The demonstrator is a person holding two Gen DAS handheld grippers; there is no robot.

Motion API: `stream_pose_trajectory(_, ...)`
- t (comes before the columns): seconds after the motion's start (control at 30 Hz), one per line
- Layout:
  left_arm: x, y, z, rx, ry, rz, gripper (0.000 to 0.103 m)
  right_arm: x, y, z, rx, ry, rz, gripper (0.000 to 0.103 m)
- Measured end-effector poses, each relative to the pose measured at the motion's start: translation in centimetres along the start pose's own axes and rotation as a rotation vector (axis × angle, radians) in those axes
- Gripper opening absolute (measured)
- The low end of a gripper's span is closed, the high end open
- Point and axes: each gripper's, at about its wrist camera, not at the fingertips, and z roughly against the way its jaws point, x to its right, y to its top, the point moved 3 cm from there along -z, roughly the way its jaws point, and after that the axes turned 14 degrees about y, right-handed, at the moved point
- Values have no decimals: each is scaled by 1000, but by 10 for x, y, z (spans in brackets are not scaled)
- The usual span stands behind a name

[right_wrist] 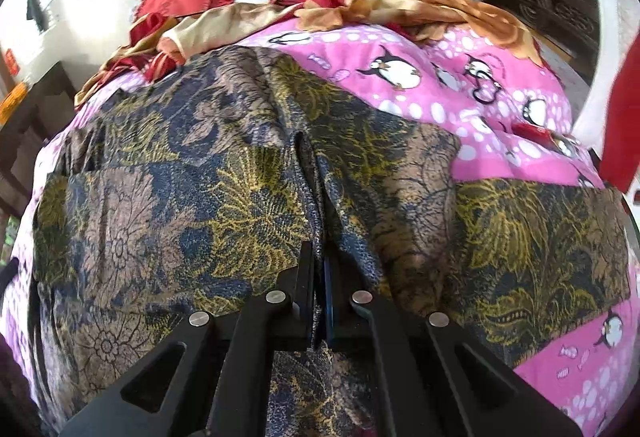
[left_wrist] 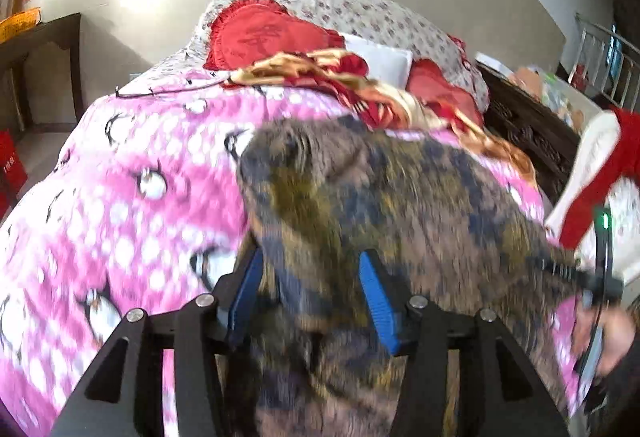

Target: Fold small clothes

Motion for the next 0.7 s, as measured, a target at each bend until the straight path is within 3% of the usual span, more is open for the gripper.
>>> stream_pose_trajectory(0.1,15,26,-25,-54,-56,22,33,5,-4,-4,-5,48,-23,7)
stream_pose_trajectory(0.17,23,30,-46,-115,-61,28,14,15,-3,-2,3,119,-76,7)
stream_pose_trajectory(0.3,25,-9,-101,-267,87,-79,14,27,-4,12,15,212,-130,7)
stream_pose_trajectory(0.33,24,-13,-96,-191,75,-92,14,25,-3,21,37,215,-124,9)
stream_pose_trajectory(0.43,29,-20,-90,-117,85,-154,14,11,5,44,114,199,-69,12)
stream_pose_trajectory(0.57,27,-18,-92,-124,80,-139,14,-32,18,35,147,201,68,13)
stream_pose_trajectory(0.63,24,-17,-92,-142,61,-121,14,-32,22,4,109,91,83,14)
stream_pose_trajectory(0.7,21,-9,-83,-168,67,-105,14,-12,20,-28,-11,-16,13,12)
